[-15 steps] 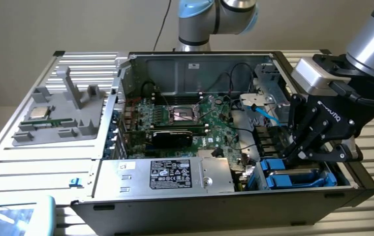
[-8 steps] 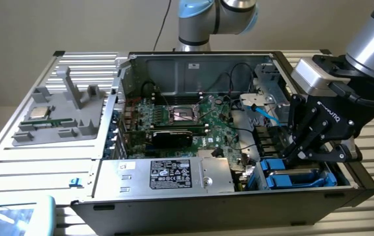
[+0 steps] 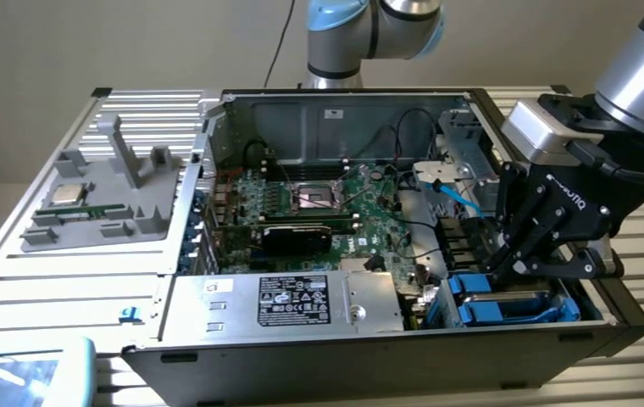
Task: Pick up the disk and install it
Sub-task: 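Insert the first disk wire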
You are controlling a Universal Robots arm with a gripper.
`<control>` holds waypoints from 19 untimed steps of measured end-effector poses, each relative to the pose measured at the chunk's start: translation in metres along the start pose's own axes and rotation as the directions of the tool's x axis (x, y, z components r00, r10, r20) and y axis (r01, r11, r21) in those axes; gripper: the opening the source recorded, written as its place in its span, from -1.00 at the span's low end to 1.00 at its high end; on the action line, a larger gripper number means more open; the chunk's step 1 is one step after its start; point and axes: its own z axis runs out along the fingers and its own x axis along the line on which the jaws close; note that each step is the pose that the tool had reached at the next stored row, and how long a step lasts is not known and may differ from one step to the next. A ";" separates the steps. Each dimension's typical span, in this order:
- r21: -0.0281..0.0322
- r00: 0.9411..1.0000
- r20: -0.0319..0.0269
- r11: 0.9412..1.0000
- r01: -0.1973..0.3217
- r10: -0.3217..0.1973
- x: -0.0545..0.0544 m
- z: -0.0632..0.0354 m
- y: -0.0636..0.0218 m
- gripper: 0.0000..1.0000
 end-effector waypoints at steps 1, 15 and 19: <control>0.000 1.000 0.000 1.000 0.000 0.000 0.000 0.0001 0.0000 -0.69; -0.002 1.000 0.001 1.000 0.000 0.000 0.000 0.0029 -0.0007 -0.69; -0.002 1.000 0.002 1.000 0.000 0.000 0.000 0.0033 -0.0009 -0.69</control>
